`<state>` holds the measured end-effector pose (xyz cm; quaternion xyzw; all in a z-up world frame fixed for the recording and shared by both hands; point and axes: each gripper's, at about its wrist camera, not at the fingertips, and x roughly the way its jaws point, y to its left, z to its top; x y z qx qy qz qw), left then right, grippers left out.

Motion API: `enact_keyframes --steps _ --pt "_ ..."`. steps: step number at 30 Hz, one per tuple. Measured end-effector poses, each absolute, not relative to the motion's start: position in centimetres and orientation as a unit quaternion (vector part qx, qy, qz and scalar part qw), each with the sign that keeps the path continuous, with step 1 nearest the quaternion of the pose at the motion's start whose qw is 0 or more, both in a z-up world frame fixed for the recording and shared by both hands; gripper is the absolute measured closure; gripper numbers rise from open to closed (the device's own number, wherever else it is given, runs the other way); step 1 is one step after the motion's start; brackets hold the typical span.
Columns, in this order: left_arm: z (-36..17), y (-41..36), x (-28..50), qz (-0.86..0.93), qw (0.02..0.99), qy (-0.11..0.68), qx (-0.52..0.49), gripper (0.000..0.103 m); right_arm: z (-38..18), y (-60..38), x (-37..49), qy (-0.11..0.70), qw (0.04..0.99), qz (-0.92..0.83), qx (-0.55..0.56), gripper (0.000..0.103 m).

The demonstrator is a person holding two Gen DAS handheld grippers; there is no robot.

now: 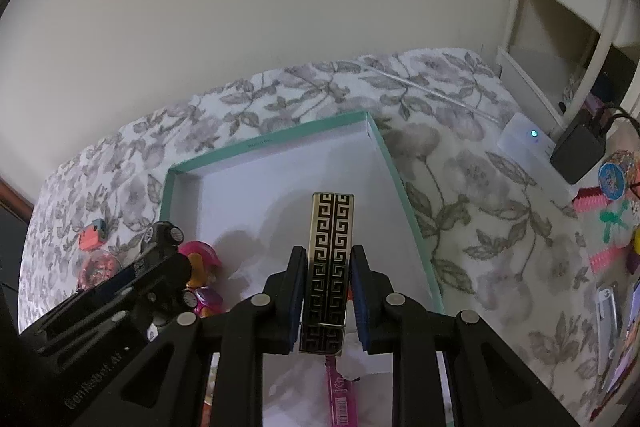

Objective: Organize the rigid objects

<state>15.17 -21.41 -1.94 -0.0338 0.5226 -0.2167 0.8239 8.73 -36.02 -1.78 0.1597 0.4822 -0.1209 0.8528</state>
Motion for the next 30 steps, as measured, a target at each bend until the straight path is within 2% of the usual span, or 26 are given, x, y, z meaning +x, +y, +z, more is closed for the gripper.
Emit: enact_keyframes --steps 30 --pt "-3.8 -21.8 15.3 -0.215 0.802 0.557 -0.026 0.063 -4.5 -35.7 9.1 0.523 0.829 -0.112 0.166 0.080"
